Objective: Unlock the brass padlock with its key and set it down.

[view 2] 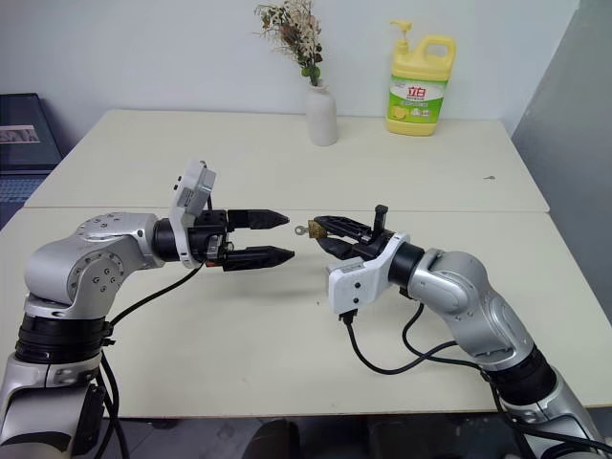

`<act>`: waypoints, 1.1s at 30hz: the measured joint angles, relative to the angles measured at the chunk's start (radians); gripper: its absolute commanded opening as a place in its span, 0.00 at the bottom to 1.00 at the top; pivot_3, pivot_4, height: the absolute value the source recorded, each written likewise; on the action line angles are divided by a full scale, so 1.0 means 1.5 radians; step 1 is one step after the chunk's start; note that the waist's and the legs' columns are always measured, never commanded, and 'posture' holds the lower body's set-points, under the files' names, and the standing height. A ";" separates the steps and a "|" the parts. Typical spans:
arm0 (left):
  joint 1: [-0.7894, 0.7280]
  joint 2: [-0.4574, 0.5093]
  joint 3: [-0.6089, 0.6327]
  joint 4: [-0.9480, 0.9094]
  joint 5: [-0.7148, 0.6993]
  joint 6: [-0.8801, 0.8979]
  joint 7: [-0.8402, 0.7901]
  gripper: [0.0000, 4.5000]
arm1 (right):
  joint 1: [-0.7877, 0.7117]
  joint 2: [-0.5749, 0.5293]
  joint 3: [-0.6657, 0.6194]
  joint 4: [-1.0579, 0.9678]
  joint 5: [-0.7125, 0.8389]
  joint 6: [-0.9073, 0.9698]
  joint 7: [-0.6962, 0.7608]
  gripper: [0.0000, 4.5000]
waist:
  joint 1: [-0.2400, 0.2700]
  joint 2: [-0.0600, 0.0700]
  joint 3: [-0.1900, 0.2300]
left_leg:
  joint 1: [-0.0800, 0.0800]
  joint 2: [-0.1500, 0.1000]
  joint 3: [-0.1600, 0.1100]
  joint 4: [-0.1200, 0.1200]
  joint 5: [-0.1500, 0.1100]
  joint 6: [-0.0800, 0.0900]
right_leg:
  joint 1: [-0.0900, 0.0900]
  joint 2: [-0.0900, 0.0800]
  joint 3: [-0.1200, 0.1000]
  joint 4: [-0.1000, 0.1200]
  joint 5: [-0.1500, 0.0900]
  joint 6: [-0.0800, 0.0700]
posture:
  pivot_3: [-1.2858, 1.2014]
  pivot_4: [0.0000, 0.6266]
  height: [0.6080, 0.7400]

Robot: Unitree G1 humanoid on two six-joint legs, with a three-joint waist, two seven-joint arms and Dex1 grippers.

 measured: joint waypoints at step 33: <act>-0.030 -0.036 -0.001 0.030 -0.041 0.040 0.009 0.00 | 0.002 0.024 0.001 0.000 -0.003 0.018 0.023 0.21 | 0.000 0.000 0.000 | 0.000 0.000 0.000 0.000 0.000 0.000 | 0.000 0.000 0.000 0.000 0.000 0.000 | 0.52 0.24 1.00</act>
